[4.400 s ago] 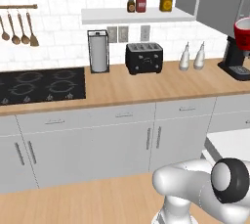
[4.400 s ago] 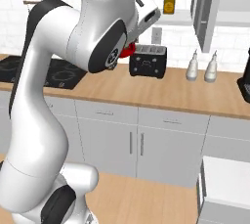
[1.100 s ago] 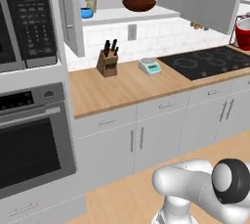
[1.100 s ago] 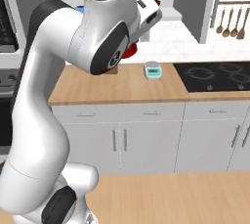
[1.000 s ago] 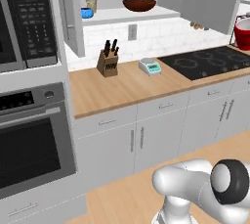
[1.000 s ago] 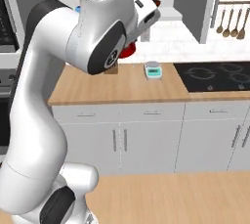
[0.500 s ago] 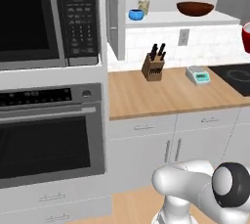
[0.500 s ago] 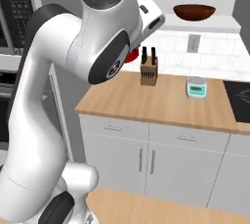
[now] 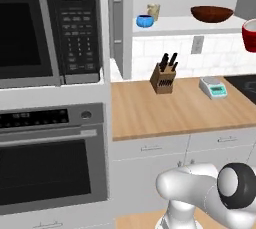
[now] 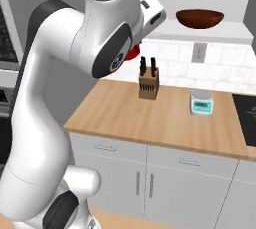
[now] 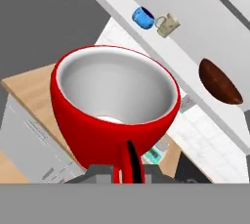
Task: Gather all objects into one cabinet and sort the glasses and bowls to opposite sides.
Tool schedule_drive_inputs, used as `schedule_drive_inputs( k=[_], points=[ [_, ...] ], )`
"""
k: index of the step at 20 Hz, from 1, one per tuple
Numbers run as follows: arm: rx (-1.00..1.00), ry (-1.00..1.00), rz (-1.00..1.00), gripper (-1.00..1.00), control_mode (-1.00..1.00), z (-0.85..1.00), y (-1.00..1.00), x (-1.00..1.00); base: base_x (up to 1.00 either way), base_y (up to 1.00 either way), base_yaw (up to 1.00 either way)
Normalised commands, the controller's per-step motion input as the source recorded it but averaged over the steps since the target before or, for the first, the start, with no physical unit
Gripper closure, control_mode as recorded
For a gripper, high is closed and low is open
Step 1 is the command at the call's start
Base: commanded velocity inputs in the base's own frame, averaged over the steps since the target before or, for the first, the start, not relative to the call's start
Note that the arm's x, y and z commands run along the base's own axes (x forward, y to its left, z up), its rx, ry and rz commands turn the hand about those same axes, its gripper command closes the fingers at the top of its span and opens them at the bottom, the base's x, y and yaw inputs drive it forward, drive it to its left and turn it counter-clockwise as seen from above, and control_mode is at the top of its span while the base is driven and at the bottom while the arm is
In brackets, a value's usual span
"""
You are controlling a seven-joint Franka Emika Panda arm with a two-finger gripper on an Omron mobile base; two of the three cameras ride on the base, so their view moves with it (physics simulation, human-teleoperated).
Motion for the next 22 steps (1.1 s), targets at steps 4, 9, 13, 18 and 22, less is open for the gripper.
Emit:
schedule_drive_inputs(
  k=[4,9,13,18,22],
  points=[
    [0.0,0.0,0.0,1.0,1.0,0.0,0.0,0.0,1.0,-0.68,0.0],
    [0.0,0.0,0.0,1.0,1.0,0.0,0.0,0.0,1.0,-0.87,0.0],
    [0.0,0.0,0.0,1.0,1.0,0.0,0.0,0.0,1.0,-0.37,0.0],
    [0.0,0.0,0.0,1.0,1.0,0.0,0.0,0.0,0.47,-0.02,0.0],
    [0.0,0.0,0.0,1.0,1.0,0.0,0.0,0.0,0.0,0.0,0.0]
  ],
)
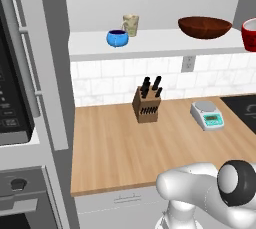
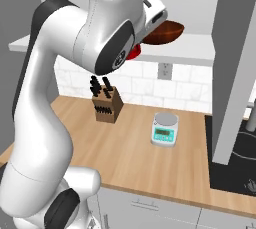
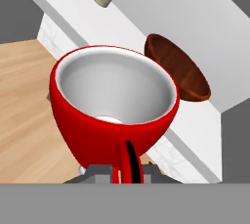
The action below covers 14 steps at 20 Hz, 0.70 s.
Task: Gather all objects into one cabinet and sort the glasses and bowls to opposite sides.
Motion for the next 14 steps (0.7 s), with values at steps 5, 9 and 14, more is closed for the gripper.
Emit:
schedule_drive_inputs(
  k=[5,9,14],
  points=[
    [0.0,0.0,0.0,1.0,1.0,0.0,0.0,0.0,0.0,0.0,0.0],
    [0.0,0.0,0.0,1.0,1.0,0.0,0.0,0.0,0.0,0.0,0.0],
    [0.0,0.0,0.0,1.0,-1.0,-0.06,0.0,0.0,0.0,0.0,0.0]
  ],
)
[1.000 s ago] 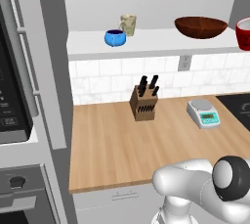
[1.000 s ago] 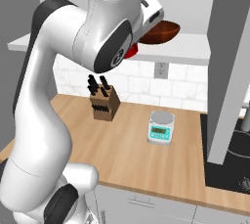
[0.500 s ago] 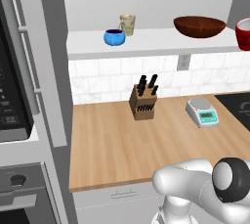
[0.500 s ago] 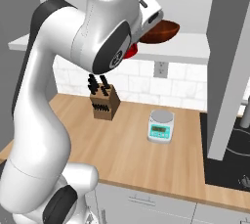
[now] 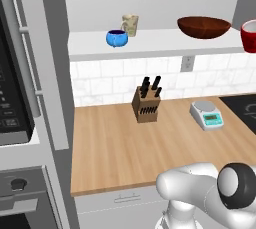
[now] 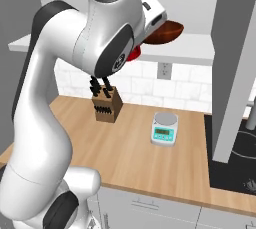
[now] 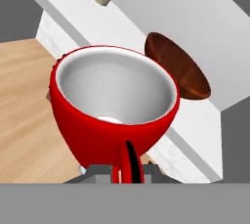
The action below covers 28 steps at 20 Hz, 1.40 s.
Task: Gather all objects into one cabinet and sort the glasses and bowls to opposite sides.
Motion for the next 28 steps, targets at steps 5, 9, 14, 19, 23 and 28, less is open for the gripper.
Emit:
schedule_drive_inputs(
  k=[5,9,14,19,23,28],
  points=[
    [0.07,-0.05,0.0,1.0,-1.0,-0.03,0.16,-0.02,0.0,0.0,0.0],
    [0.12,-0.21,-0.06,1.0,-1.0,-0.03,1.0,0.02,0.0,0.0,0.0],
    [0.11,-0.13,-0.15,1.0,-1.0,-0.09,1.0,0.49,0.0,0.0,0.0],
    [0.27,-0.06,-0.18,1.0,-1.0,0.0,0.9,1.0,0.0,0.0,0.0],
    [0.33,-0.07,-0.08,1.0,-1.0,-0.11,0.94,0.75,0.0,0.0,0.0],
    [0.26,0.0,0.08,1.0,-1.0,-0.13,0.39,0.57,0.0,0.0,0.0]
  ],
)
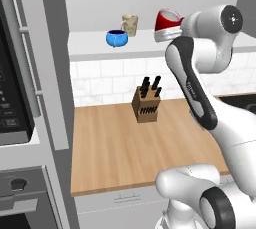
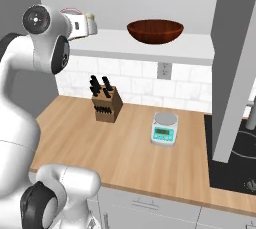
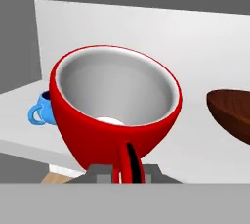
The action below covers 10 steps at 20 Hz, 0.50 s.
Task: Gather all objects into one cabinet and sort the glasses and bowls to opposite sides.
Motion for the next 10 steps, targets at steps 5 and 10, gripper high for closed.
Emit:
schedule_drive_inputs(
  k=[5,10],
  points=[
    [0.0,0.02,0.0,1.0,-1.0,0.02,0.0,0.0,0.0,0.0,0.0],
    [-0.17,0.17,0.0,1.0,-1.0,0.1,0.07,0.13,0.0,0.0,0.0]
  ],
)
